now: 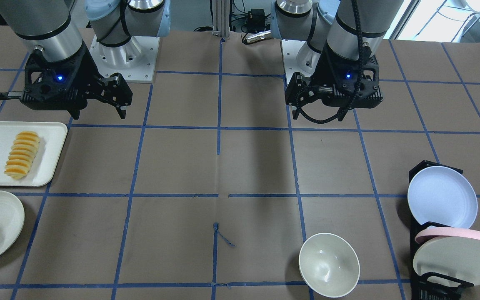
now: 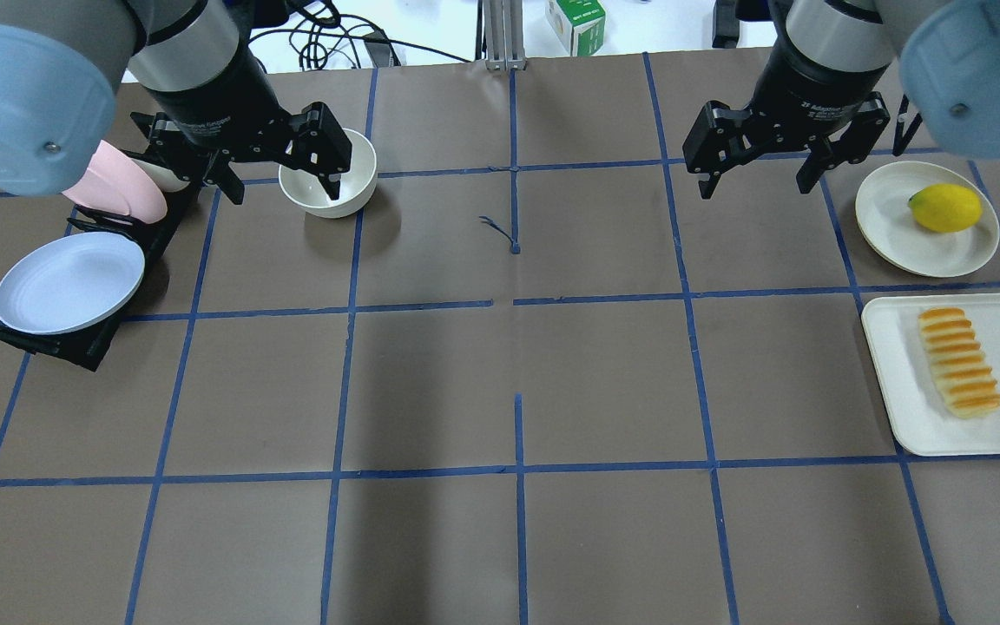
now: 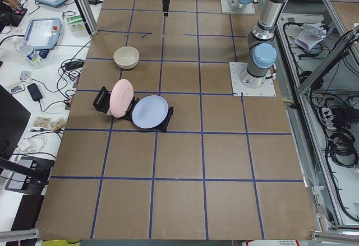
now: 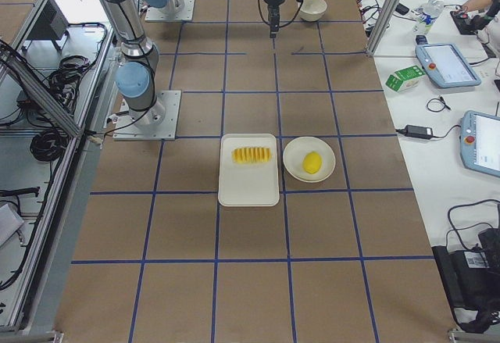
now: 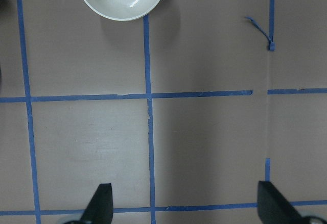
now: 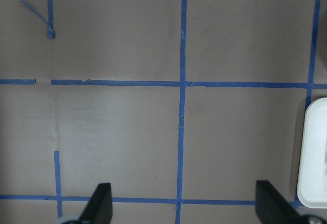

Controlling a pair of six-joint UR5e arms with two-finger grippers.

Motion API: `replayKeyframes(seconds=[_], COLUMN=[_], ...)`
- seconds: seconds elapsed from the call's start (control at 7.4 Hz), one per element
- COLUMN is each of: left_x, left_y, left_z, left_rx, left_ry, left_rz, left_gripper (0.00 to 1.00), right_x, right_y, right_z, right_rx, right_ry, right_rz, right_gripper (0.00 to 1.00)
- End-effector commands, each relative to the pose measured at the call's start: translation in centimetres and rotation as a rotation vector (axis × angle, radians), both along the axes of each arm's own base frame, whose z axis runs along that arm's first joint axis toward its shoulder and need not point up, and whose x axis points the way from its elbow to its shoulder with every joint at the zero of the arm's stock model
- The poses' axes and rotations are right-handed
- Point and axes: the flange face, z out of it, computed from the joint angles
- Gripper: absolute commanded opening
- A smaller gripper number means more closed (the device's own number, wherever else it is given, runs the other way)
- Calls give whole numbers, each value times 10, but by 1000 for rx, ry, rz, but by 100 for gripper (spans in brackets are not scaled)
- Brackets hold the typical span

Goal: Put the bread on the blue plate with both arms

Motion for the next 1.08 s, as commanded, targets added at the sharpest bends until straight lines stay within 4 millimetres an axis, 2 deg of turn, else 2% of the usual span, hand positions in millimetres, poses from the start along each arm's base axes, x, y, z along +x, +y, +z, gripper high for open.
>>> replayKeyframes(seconds=[0.0, 0.14, 0.27, 0.41, 0.54, 0.68, 0.81, 0.95], left_x=[9, 31, 62, 108, 167, 233, 290, 331], left_y=[0, -3, -10, -19, -23, -23, -20, -15], left_z=[5, 10, 12, 16, 13, 3, -12, -29], left_rx=[-8, -13, -17, -30, -26, -6, 22, 46], left_ry=[-1, 1, 1, 0, 8, 16, 20, 27], left_rz=[18, 70, 128, 224, 337, 449, 538, 597], left_gripper=[100, 100, 100, 100, 100, 100, 100, 100], right_x=[0, 0, -1, -5, -16, -39, -69, -93], right_y=[1, 1, 1, 0, -3, -6, -8, -3], right_z=[0, 0, -1, -1, 0, -3, -9, -21], right_rx=[1, 1, 1, 1, -2, 15, 27, 48], right_ry=[-1, -1, 2, 3, 5, 5, 1, -5], right_rz=[-1, -1, -1, -6, 18, 41, 43, 64], right_gripper=[100, 100, 100, 100, 100, 100, 100, 100])
